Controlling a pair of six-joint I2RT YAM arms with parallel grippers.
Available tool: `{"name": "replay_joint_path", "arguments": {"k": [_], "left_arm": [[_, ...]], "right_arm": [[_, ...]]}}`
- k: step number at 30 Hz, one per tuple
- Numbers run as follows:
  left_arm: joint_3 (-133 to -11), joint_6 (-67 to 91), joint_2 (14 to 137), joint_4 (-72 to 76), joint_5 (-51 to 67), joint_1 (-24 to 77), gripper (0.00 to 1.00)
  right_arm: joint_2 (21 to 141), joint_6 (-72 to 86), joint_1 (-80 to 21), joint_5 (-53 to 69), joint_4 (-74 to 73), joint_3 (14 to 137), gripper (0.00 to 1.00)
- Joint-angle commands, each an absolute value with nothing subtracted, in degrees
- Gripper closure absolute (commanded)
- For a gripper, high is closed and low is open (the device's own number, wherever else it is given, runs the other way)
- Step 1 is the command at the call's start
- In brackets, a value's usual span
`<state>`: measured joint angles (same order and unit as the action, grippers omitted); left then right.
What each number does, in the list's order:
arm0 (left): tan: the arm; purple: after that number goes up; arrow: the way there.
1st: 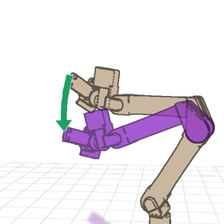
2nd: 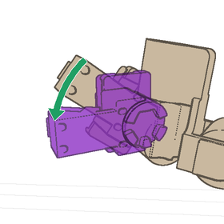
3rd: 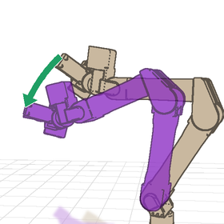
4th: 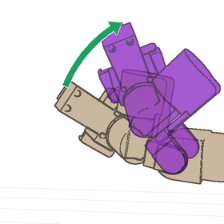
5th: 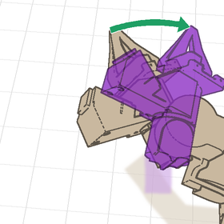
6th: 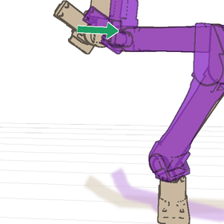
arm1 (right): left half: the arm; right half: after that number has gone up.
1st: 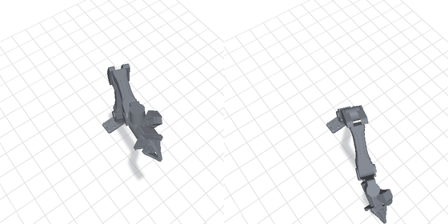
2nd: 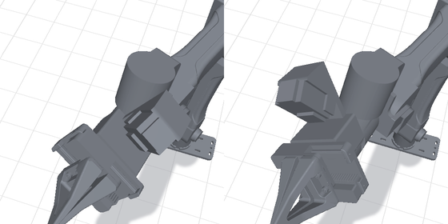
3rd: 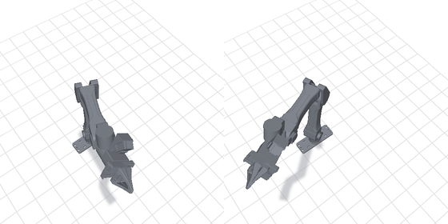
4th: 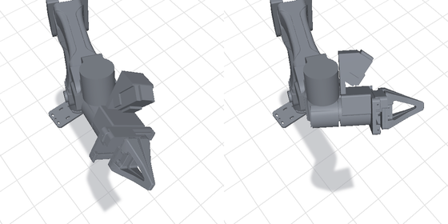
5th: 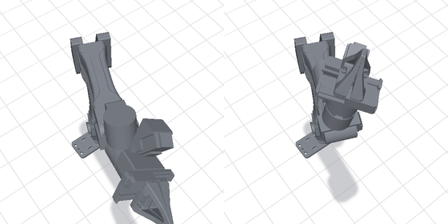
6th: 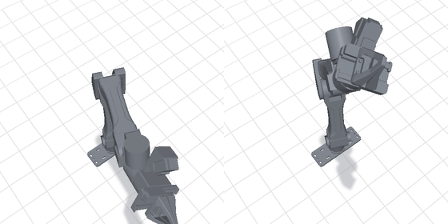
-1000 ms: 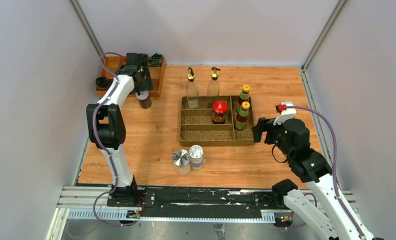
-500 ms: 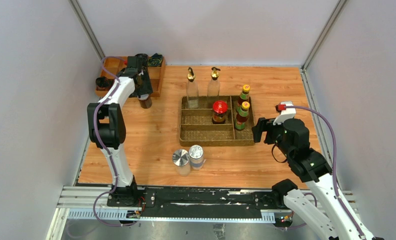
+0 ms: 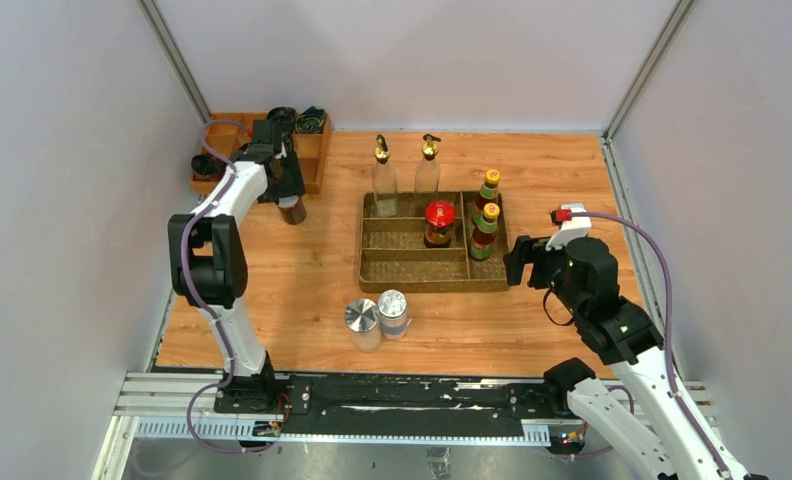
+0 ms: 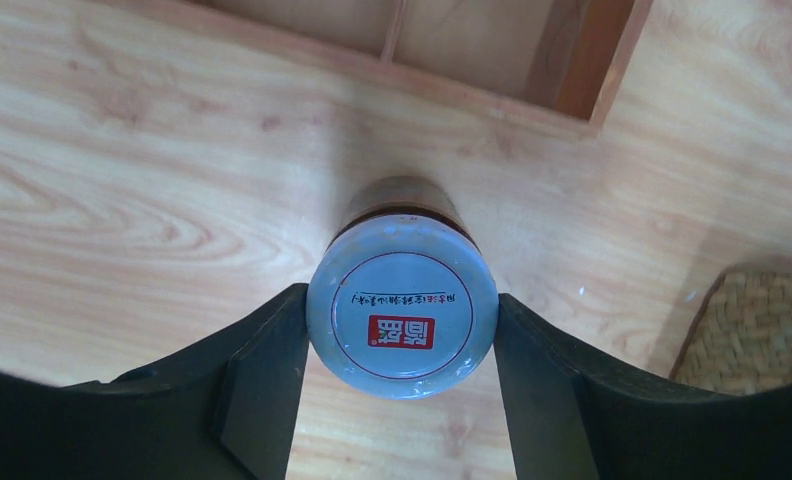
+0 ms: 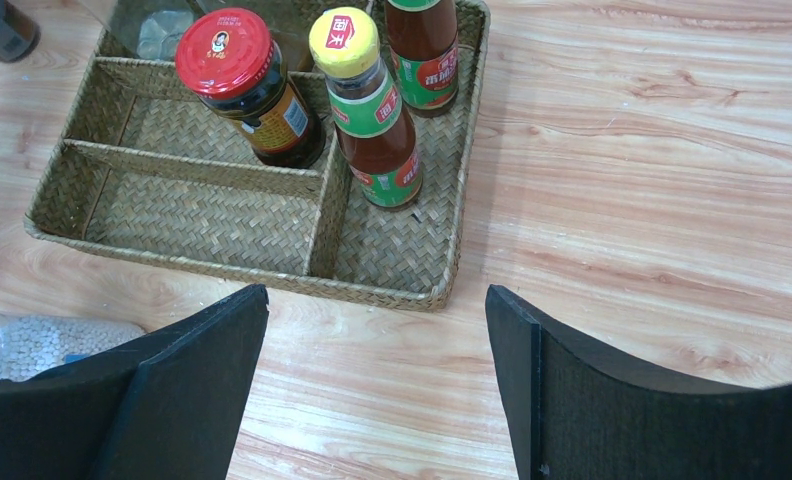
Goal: Organize the condiment bottles
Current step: Pick up the bottle from the center of the board, then place the bottle in the storage box.
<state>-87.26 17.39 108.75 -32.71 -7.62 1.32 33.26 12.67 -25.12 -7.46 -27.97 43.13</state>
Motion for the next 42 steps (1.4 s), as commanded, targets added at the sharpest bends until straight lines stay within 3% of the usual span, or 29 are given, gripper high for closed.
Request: {"name": "replay_joint_path", "arguments": {"k": [1, 19, 28, 42], "left_arm": [[-84.01, 16.60, 102.46, -34.59, -6.05, 2.30, 0.44], [-74.05, 15.91, 79.65, -41.89, -7.41, 12.93, 0.44], [-77.13, 17.45, 71.39, -47.14, -7.62, 17.86, 0.44], [-98.12, 12.77, 85.00, -51.37, 1.24, 19.62, 0.44]], "right_arm": [[32.87, 12.50, -26.02, -6.94, -27.95, 42.53, 0.14], [31.55, 12.37, -26.02, -7.43, -28.34, 43.06, 0.14], [31.44, 12.38, -26.02, -7.47, -29.03, 43.96, 0.14], [30.25, 13.15, -26.02, -7.80, -30.55, 44.56, 0.14]]}}
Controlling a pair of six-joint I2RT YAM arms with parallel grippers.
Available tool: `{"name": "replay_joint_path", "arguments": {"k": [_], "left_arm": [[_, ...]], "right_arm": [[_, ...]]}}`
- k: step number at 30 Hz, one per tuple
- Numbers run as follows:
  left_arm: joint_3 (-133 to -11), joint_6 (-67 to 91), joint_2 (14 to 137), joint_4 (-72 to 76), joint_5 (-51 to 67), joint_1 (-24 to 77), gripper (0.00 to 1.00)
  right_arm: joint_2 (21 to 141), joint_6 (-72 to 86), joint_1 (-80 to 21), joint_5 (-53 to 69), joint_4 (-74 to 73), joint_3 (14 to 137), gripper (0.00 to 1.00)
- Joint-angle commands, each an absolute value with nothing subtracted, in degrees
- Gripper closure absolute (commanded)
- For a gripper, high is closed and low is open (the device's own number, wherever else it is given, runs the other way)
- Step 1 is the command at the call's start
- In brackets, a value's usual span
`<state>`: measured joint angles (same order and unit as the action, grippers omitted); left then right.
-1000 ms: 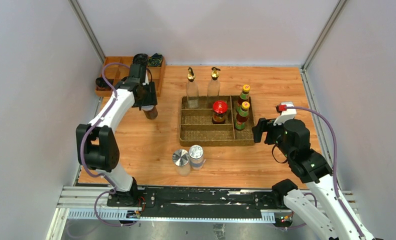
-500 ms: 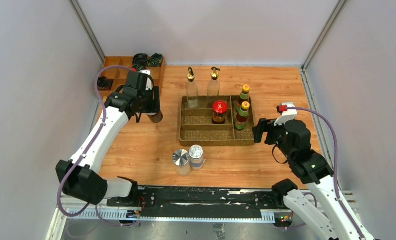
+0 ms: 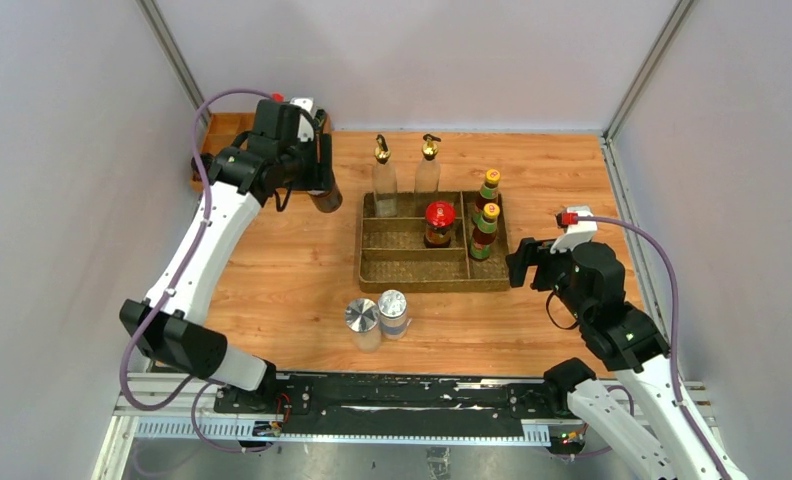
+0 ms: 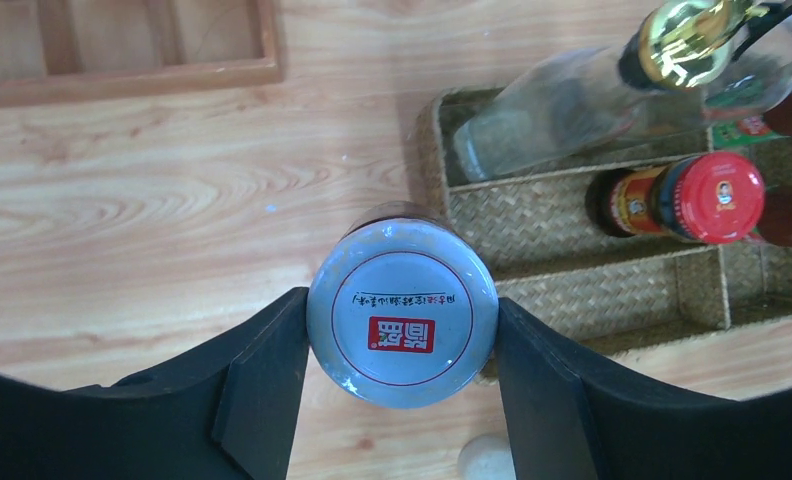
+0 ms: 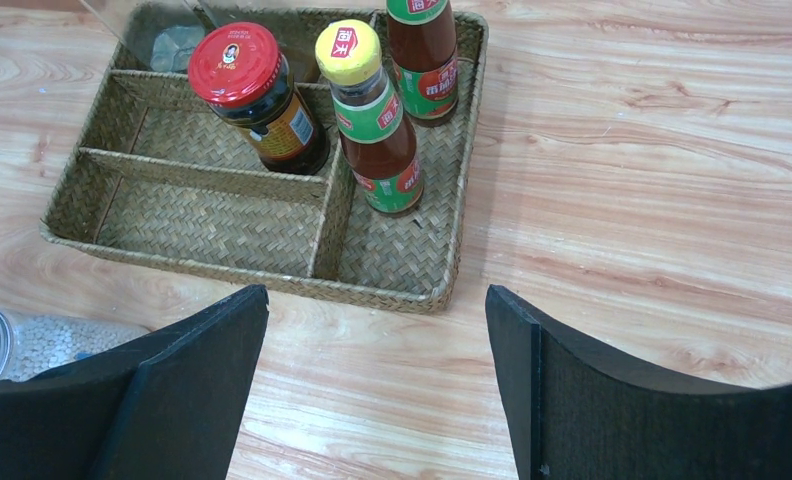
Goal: Organize the condiment bottles
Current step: Place the bottle in the storage box.
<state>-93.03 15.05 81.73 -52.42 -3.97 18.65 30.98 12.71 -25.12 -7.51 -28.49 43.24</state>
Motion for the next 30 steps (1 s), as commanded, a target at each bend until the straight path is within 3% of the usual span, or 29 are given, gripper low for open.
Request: {"name": "replay_joint_path", "arguments": {"k": [1, 30], "left_arm": [[-98.69, 12.70, 85.67, -51.37, 1.65, 19.95, 0.44], [-96.03, 8.78, 92.82, -46.48, -1.96, 41.51, 0.46]], "right_arm": [[30.19, 13.10, -26.02, -7.82, -30.65, 44.52, 0.14], [28.74, 14.00, -26.02, -8.18, -30.50, 42.01, 0.14]]}}
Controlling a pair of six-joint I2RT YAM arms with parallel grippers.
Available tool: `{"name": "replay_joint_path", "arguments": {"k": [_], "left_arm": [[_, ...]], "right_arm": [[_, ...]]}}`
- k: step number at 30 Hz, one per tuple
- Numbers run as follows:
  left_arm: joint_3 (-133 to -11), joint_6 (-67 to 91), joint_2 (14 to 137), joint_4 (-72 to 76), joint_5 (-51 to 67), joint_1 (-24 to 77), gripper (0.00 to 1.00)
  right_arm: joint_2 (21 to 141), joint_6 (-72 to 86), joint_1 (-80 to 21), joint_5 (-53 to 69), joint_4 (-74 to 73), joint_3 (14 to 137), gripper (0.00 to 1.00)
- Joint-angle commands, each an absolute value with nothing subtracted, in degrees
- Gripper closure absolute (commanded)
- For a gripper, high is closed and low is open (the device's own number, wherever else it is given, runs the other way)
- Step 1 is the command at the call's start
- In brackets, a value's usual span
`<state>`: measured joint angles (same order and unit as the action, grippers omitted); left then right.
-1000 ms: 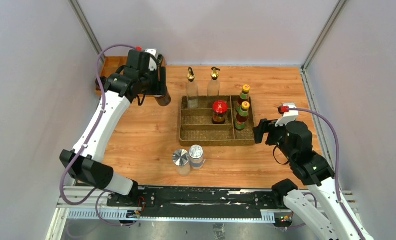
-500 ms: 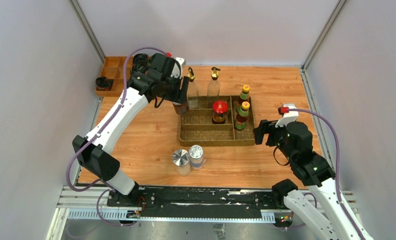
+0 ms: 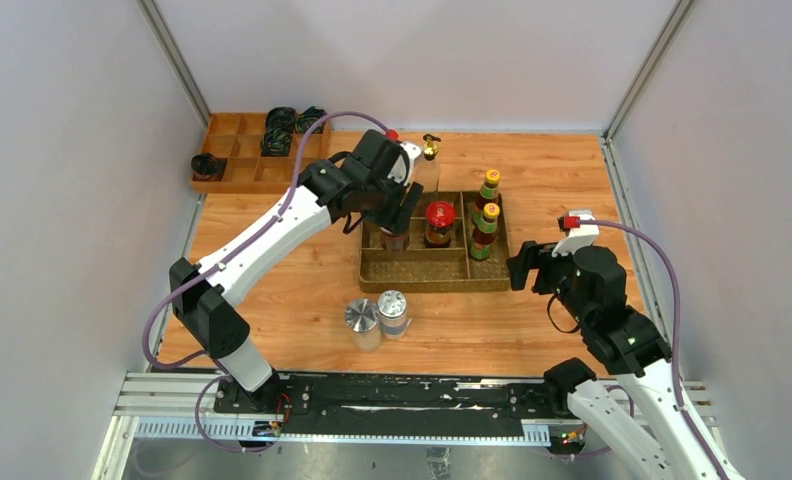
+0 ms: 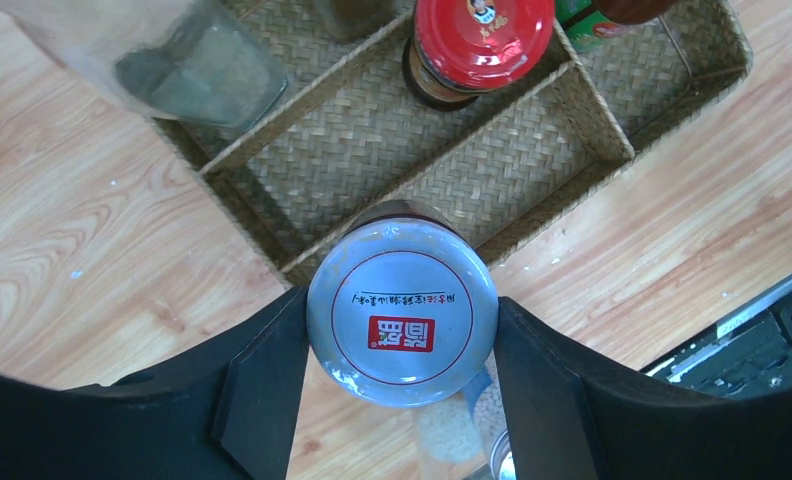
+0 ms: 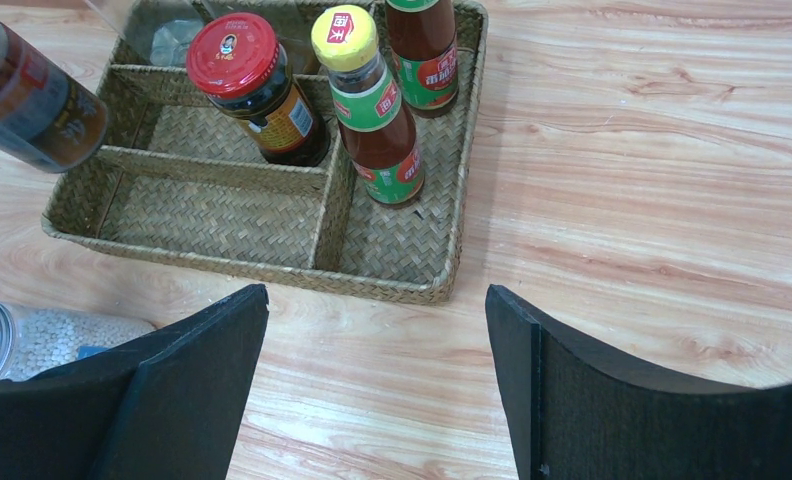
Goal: Organize the condiment bottles
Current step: Place the bottle in the storage box.
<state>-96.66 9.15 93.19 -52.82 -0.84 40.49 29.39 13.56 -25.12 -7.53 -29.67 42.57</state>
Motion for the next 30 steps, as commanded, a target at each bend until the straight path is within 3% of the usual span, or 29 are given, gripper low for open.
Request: {"name": "replay_joint_path", "arguments": {"k": [1, 11, 30], "left_arm": [[-95.02, 8.85, 92.75, -44.89, -2.45, 41.56, 0.46], [-86.51, 7.02, 94.02, -32.37, -7.53, 41.57, 0.47], [-83.80, 5.99, 98.51, -26.33, -10.70, 40.86, 0.47]], "right_arm": [[28.73, 14.04, -26.04, -8.17, -30.45, 41.98, 0.14], [28.70, 13.90, -26.02, -7.91, -30.33, 41.67, 0.14], [29.22, 14.06, -26.01, -7.59, -29.80, 40.96, 0.15]]}}
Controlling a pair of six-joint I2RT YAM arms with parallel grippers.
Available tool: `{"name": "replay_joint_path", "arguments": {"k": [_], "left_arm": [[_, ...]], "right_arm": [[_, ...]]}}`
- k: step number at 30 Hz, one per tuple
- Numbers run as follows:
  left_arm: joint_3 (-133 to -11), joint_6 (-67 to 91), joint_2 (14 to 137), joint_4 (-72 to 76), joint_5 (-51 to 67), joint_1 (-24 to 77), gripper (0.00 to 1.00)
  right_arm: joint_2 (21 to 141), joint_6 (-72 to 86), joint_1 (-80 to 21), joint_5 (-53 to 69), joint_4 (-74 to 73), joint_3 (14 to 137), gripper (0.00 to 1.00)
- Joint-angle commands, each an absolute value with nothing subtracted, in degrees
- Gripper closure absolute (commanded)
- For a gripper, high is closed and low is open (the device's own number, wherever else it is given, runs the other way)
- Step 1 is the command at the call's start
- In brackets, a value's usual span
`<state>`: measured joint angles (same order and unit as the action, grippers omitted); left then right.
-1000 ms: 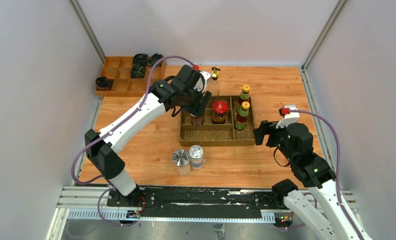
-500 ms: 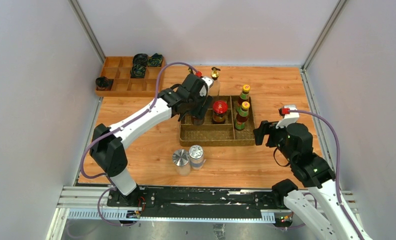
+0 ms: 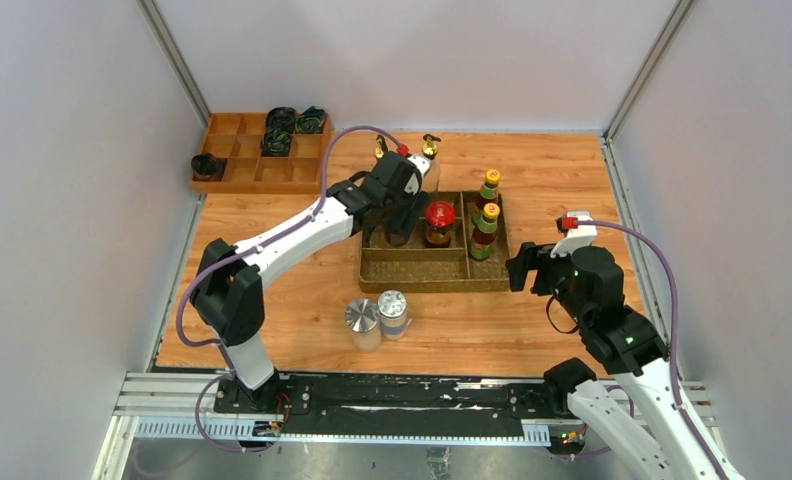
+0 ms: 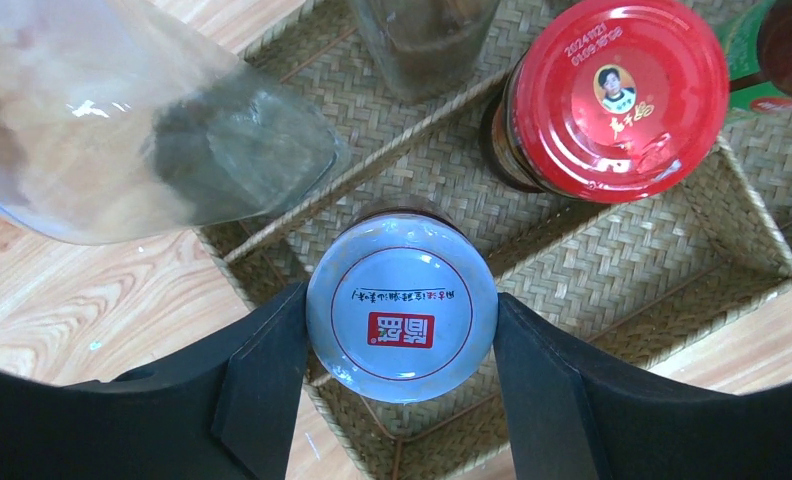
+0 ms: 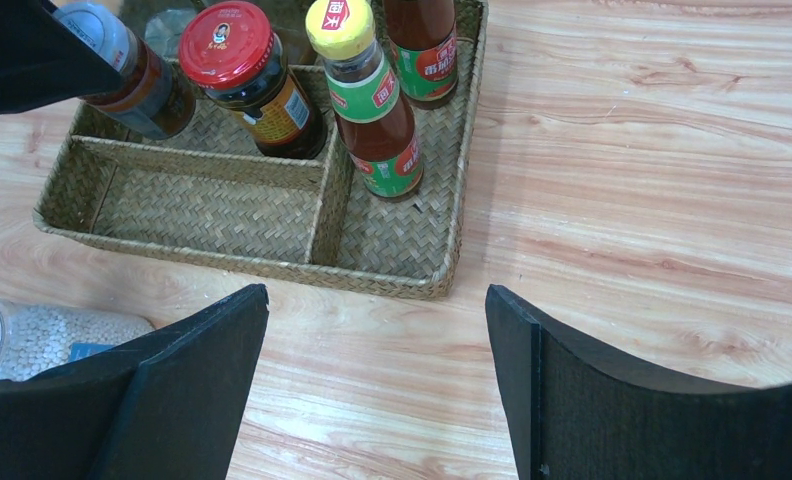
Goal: Organize the condiment bottles
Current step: Place the bottle in the storage box.
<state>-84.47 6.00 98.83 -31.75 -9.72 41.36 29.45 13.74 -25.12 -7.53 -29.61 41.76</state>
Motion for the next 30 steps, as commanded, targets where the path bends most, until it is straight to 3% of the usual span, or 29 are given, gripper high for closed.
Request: {"name": "replay_joint_path", "arguments": {"k": [1, 30], "left_arm": [[-83.28, 6.18, 98.48, -25.81, -10.35, 40.68, 0.47], [-77.88, 8.61, 101.78, -20.61, -4.39, 36.50, 0.45]], "right_arm": [[29.26, 14.06, -26.02, -7.60, -29.74, 40.96, 0.14], [30.41, 13.80, -26.02, -7.14, -29.57, 40.80, 0.14]]}}
